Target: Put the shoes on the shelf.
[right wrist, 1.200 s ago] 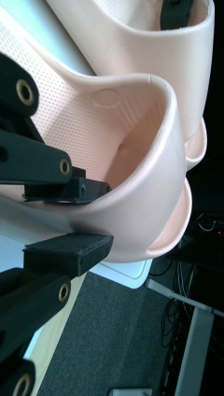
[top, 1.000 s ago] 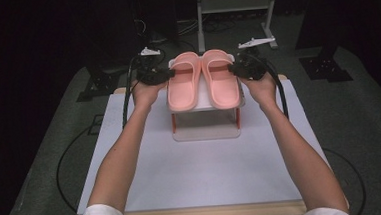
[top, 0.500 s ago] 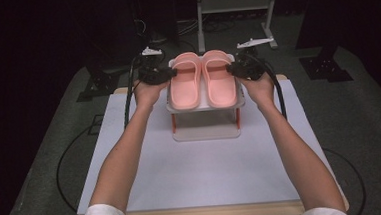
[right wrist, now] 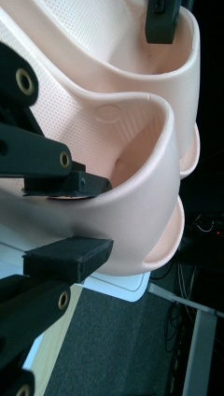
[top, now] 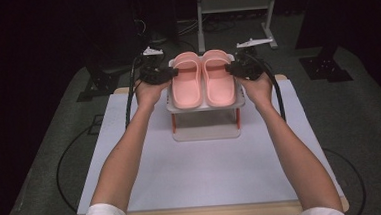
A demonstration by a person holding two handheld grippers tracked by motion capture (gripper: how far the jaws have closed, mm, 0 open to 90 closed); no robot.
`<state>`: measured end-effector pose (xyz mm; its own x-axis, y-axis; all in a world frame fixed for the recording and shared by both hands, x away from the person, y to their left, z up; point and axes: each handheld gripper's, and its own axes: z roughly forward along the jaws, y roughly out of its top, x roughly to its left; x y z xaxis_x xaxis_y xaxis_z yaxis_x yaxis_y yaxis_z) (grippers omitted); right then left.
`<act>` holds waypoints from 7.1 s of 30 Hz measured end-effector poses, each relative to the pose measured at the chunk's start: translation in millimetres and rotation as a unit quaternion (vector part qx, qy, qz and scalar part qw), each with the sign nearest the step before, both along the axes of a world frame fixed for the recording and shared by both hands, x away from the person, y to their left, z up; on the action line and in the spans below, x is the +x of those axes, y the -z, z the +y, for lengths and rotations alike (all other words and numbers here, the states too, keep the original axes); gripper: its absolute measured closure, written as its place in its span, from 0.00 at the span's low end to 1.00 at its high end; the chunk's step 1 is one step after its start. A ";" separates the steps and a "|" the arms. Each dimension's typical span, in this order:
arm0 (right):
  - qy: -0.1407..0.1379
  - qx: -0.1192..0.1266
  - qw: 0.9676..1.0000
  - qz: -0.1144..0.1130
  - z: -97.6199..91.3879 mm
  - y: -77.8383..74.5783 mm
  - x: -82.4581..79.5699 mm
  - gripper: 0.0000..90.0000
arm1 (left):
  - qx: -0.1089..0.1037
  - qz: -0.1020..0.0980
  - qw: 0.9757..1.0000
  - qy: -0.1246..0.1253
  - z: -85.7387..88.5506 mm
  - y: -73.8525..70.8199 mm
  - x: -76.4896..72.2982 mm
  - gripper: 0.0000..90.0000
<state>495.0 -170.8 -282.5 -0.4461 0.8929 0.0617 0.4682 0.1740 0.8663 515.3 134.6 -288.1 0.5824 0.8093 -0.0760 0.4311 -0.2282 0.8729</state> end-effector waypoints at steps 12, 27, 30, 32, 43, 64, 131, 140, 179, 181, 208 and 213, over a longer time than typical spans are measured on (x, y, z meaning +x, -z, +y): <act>-0.005 0.020 1.000 0.003 0.1 0.6 0.1 0.70 | -0.004 -0.001 1.000 0.000 -1.0 0.4 -0.3 0.75; -0.015 0.043 0.999 0.011 -6.5 6.2 -1.3 0.63 | -0.007 -0.004 1.000 0.014 -0.7 -2.9 -4.5 0.64; -0.014 0.047 0.999 0.009 -8.0 4.7 -3.6 0.61 | -0.011 -0.007 1.000 0.011 -0.7 -4.2 -6.2 0.62; -0.013 0.047 0.999 0.004 -10.2 3.1 -7.0 0.59 | -0.009 -0.012 1.000 0.011 0.1 -4.6 -9.3 0.60; -0.022 0.048 0.999 -0.008 -17.6 -3.6 -26.1 0.58 | -0.037 -0.018 0.999 0.006 11.8 -3.5 -25.4 0.55; -0.049 0.053 0.997 -0.013 -35.7 2.2 -55.8 0.54 | -0.056 -0.032 0.997 0.030 24.0 -4.4 -55.1 0.51; -0.072 0.071 0.995 0.005 -68.2 46.8 -108.5 0.44 | -0.059 -0.029 0.997 0.043 55.8 32.3 -104.1 0.37; -0.066 0.074 0.995 0.005 -76.9 55.4 -115.4 0.44 | -0.061 -0.027 0.997 0.041 60.0 37.8 -109.7 0.33; -0.061 0.088 0.994 0.019 -100.0 91.6 -140.4 0.39 | -0.055 -0.013 0.998 0.030 73.1 71.1 -127.4 0.22; -0.061 0.088 0.994 0.015 -100.6 93.2 -142.1 0.39 | -0.056 -0.014 0.998 0.030 73.7 72.0 -128.5 0.22; -0.069 0.088 0.993 0.027 -101.9 115.3 -154.5 0.37 | -0.058 -0.010 0.998 0.035 74.4 89.4 -142.2 0.21; -0.070 0.087 0.993 0.031 -101.6 120.1 -156.8 0.37 | -0.063 -0.008 0.997 0.037 75.0 92.4 -145.3 0.21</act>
